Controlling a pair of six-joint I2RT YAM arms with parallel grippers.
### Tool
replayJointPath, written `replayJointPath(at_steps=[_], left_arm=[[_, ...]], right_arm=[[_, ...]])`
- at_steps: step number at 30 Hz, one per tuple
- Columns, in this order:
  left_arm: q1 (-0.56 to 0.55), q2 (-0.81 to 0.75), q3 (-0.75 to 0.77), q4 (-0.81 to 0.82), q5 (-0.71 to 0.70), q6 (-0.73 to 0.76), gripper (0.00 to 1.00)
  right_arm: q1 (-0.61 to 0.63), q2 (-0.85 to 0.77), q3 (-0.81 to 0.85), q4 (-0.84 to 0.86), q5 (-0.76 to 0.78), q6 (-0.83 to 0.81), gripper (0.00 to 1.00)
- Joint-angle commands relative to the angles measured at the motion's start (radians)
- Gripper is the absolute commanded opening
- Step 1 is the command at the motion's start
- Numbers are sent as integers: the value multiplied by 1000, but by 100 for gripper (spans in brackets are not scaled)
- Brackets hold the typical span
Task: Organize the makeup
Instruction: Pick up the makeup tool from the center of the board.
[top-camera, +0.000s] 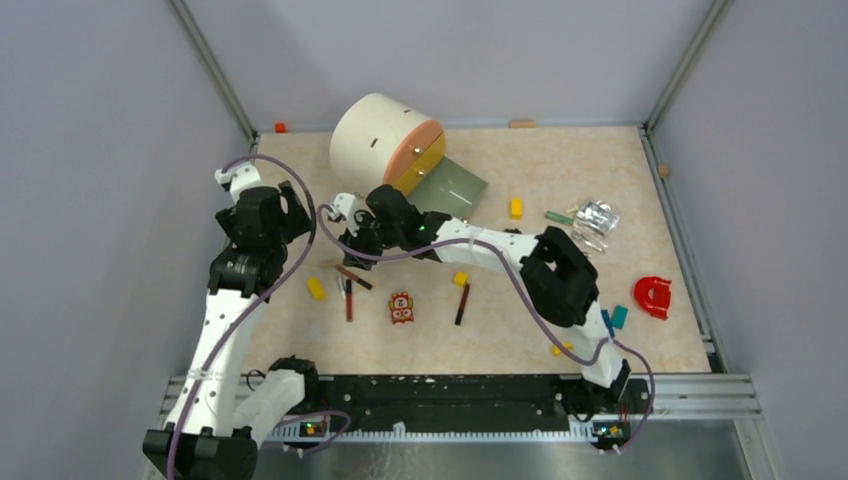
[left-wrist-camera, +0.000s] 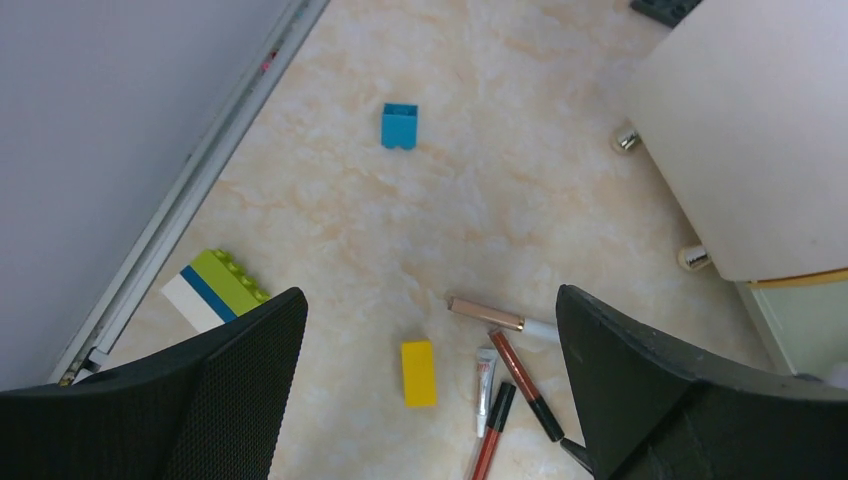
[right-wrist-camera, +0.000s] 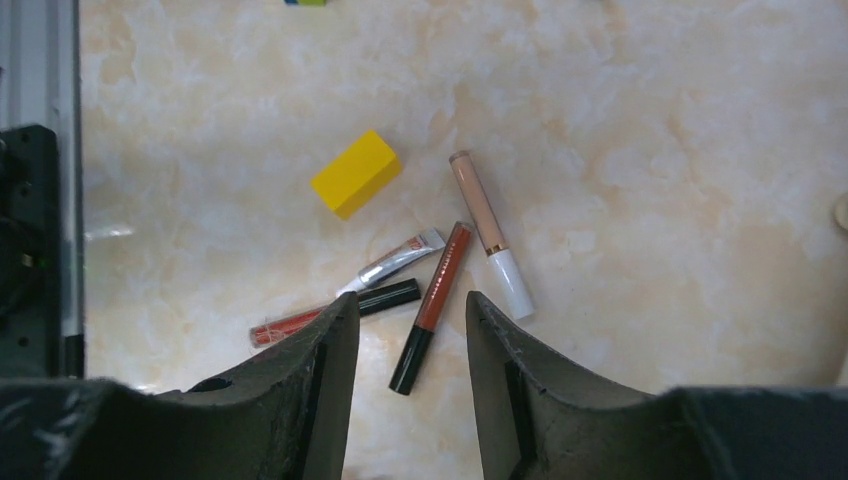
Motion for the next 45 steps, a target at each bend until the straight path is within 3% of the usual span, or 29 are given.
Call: replayJointPath(at_steps=[1, 10, 22, 45], left_arm=[[1, -59, -50, 85, -105, -14, 99], [6, -149, -90, 115, -175, -34, 99], [18, -273, -86, 30, -414, -148, 99], [40, -277, -116, 112, -331, -73, 99]], right_arm=[[2, 76, 116, -73, -70, -156, 43], [2, 178, 186, -159, -63, -353, 43], [-17, 333, 353, -254, -130, -395, 42], [-46, 381, 455, -249, -224, -361, 40]])
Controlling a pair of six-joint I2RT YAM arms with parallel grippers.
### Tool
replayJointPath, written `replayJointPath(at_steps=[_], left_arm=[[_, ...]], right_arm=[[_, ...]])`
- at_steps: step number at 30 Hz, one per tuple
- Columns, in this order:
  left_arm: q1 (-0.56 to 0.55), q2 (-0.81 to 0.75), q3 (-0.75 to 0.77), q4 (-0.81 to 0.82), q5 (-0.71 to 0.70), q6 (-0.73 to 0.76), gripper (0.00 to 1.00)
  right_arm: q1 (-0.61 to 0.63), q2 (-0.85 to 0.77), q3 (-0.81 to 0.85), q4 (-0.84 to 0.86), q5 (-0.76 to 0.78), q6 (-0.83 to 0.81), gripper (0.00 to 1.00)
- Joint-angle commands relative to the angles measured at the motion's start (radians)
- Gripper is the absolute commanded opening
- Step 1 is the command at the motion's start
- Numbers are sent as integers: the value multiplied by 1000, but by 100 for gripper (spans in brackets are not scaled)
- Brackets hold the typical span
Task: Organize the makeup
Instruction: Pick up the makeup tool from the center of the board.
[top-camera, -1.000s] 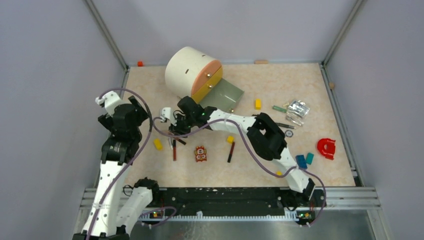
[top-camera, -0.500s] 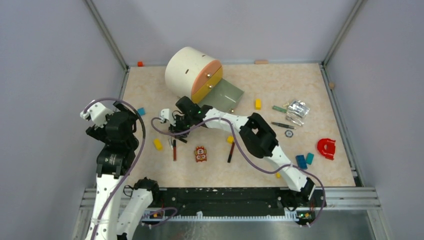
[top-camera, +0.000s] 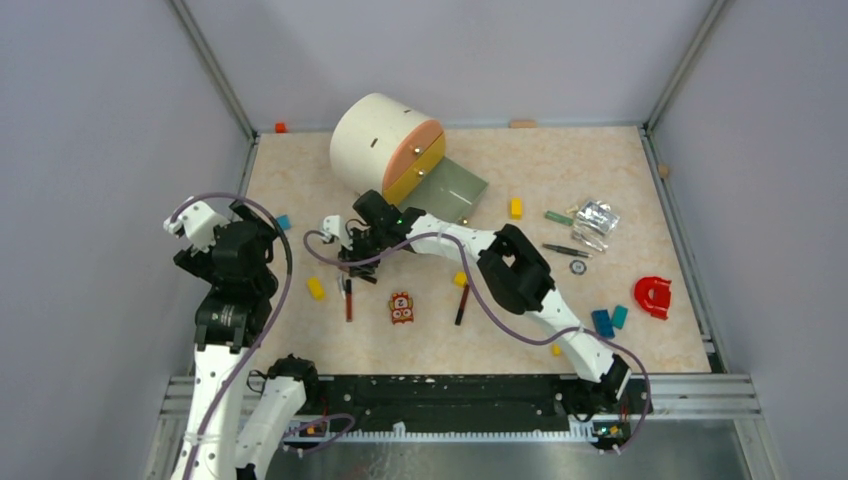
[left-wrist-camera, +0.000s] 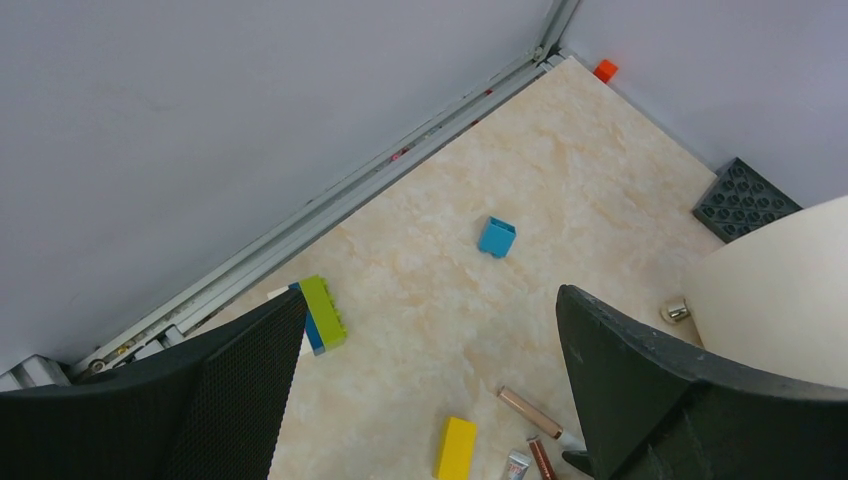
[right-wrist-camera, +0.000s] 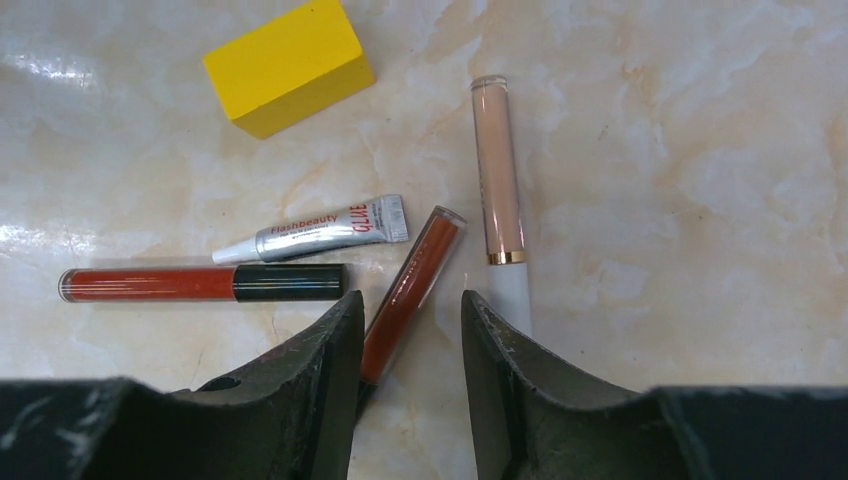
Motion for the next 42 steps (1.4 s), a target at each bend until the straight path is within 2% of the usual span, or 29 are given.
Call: replayJointPath(at_steps=[1, 14, 26, 35, 42], left_arm=[[11, 10, -11, 51, 24, 22, 99], [19, -3, 1, 23, -11, -7, 99], [25, -6, -3, 30, -1, -1, 99], [26, -2, -7, 38, 13, 6, 99], [28, 0, -8, 43, 21, 10, 99]], right_arm=[[-6, -25, 55, 66, -51, 23, 40], [-30, -26, 62, 115, -8, 58, 41], [-46, 89, 180, 7, -35, 41, 40], [-45, 125, 199, -28, -35, 41, 40], [-28, 140, 197, -60, 8, 8, 29]])
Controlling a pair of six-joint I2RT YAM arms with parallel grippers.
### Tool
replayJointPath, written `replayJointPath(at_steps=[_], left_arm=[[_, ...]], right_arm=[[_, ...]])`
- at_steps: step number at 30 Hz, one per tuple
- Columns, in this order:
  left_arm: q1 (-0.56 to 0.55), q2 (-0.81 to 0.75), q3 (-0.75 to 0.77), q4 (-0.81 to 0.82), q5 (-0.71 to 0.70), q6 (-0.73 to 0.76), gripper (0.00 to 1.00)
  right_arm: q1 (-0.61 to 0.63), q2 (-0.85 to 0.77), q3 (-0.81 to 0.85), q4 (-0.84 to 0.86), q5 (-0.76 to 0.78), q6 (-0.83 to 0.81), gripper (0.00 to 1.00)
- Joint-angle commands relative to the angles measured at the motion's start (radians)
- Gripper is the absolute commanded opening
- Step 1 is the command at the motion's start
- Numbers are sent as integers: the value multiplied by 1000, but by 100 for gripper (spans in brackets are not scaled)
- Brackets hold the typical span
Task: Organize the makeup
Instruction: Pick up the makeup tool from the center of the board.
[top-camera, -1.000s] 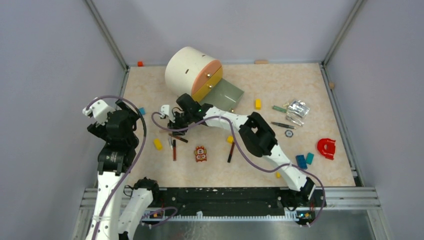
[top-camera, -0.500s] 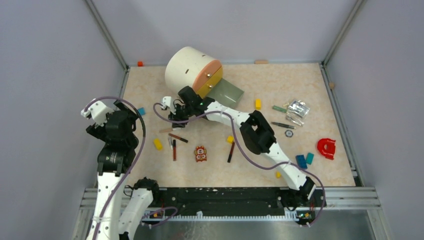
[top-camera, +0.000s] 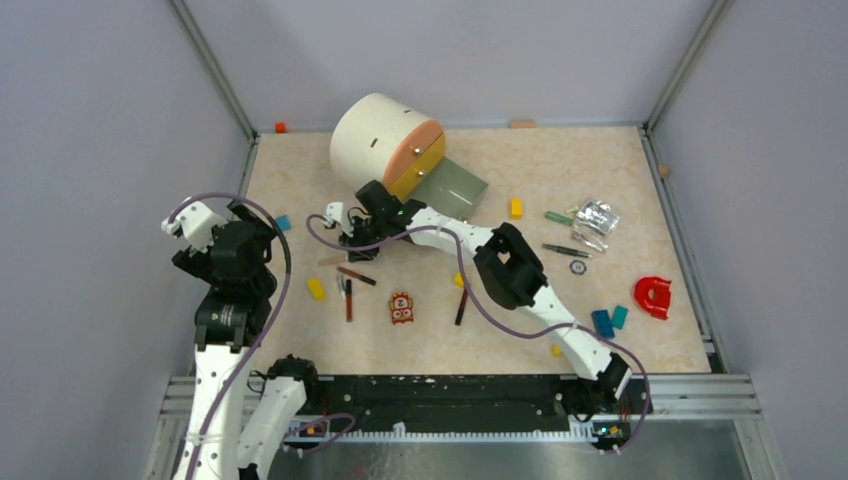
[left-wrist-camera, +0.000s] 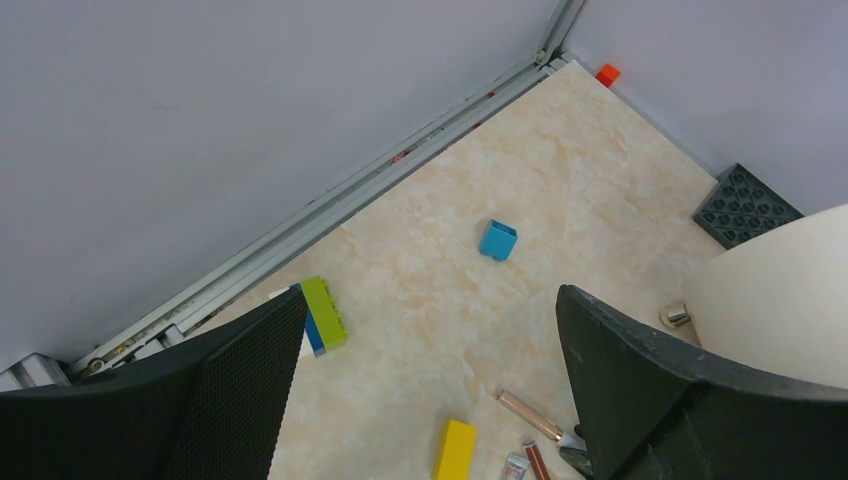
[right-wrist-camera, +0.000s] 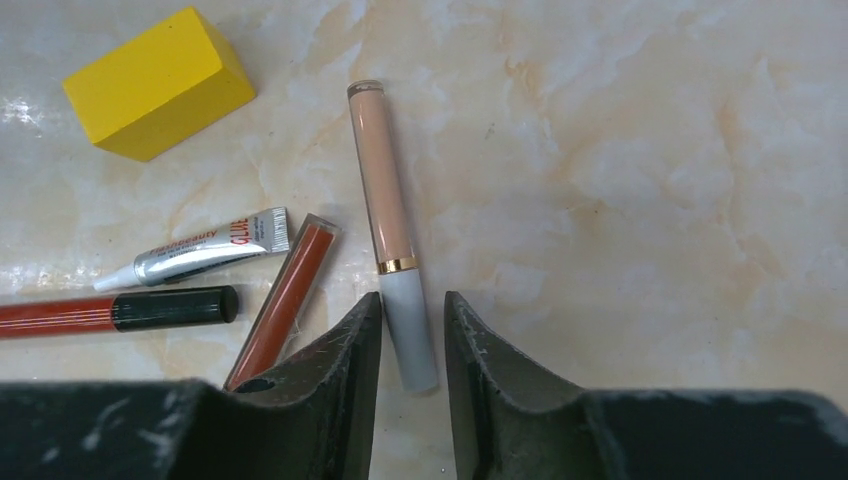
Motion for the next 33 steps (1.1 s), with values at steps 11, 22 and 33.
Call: replayJointPath(at_steps=[11, 22, 33], left_arm=[[6, -11, -14, 43, 18, 19, 99], [12, -19, -18, 50, 19, 21, 99], [14, -19, -21, 56, 29, 27, 99]], right_arm=[[24, -29, -44, -9, 13, -52, 3], [25, -338, -240, 295, 59, 195, 0], [24, -648, -590, 347, 261, 272, 0]])
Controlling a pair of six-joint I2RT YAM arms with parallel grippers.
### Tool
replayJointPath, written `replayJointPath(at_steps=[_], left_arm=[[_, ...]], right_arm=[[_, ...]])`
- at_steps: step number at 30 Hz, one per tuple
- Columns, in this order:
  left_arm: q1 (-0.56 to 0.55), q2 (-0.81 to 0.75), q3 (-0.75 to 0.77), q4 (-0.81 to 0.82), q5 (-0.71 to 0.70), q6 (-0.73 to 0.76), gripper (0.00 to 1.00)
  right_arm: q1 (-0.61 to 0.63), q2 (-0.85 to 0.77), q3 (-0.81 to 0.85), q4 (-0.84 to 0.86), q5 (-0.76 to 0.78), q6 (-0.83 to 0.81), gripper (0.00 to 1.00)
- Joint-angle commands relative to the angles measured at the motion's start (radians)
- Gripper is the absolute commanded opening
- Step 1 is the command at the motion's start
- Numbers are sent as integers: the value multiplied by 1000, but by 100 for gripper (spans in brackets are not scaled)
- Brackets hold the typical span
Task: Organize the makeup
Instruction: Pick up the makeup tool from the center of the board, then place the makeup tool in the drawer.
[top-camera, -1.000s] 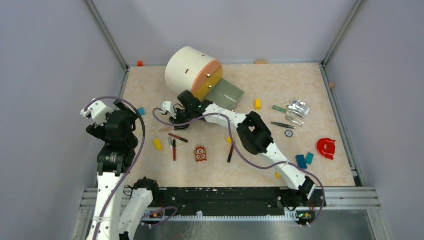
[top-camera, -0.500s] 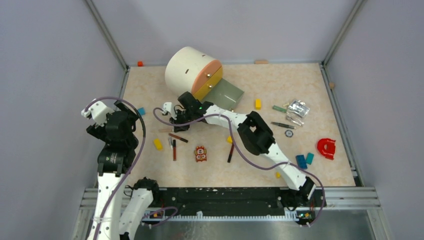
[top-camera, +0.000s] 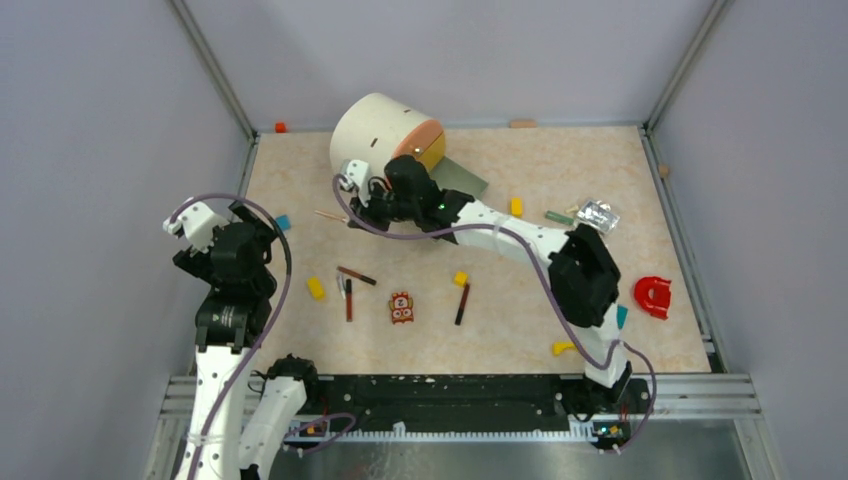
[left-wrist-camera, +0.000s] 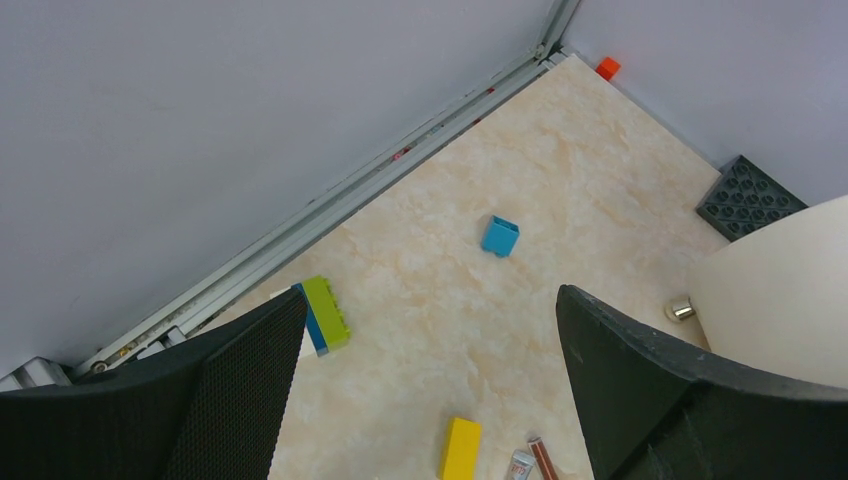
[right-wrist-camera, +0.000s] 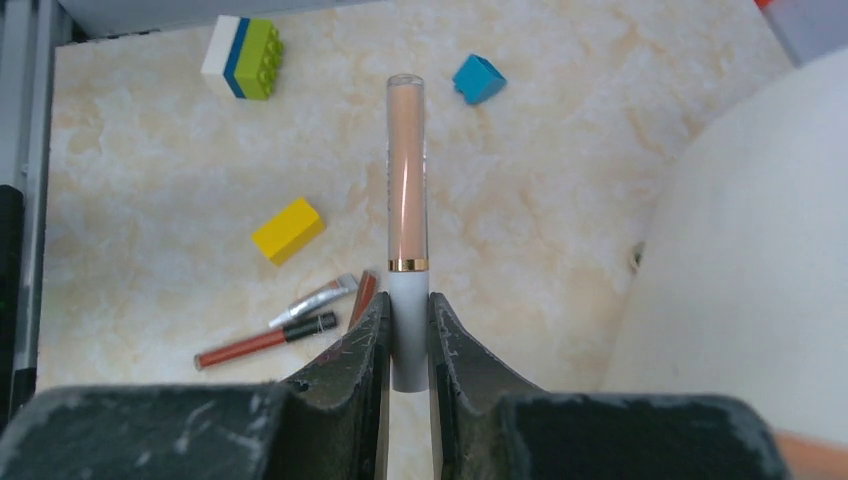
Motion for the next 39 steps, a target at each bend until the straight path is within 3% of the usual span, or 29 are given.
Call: replayJointPath(at_steps=[1, 7, 12, 18, 29, 39], left_arm=[[6, -10, -8, 48, 12, 9, 99], [6, -6, -11, 59, 26, 19, 99], [8, 5, -12, 69, 52, 28, 99], [10, 1, -12, 68, 56, 28, 99], [12, -1, -17, 76, 73, 40, 99], [14, 0, -19, 80, 83, 44, 99]], right_arm=[[4, -167, -202, 73, 141, 68, 0], [-59, -362, -463, 136, 328, 203, 0], [-157, -406, -560, 130, 396, 294, 0], [-210, -362, -537, 113, 476, 322, 0], [-223, -194, -417, 72, 410, 333, 0], [-223, -236, -438, 65, 415, 325, 29]])
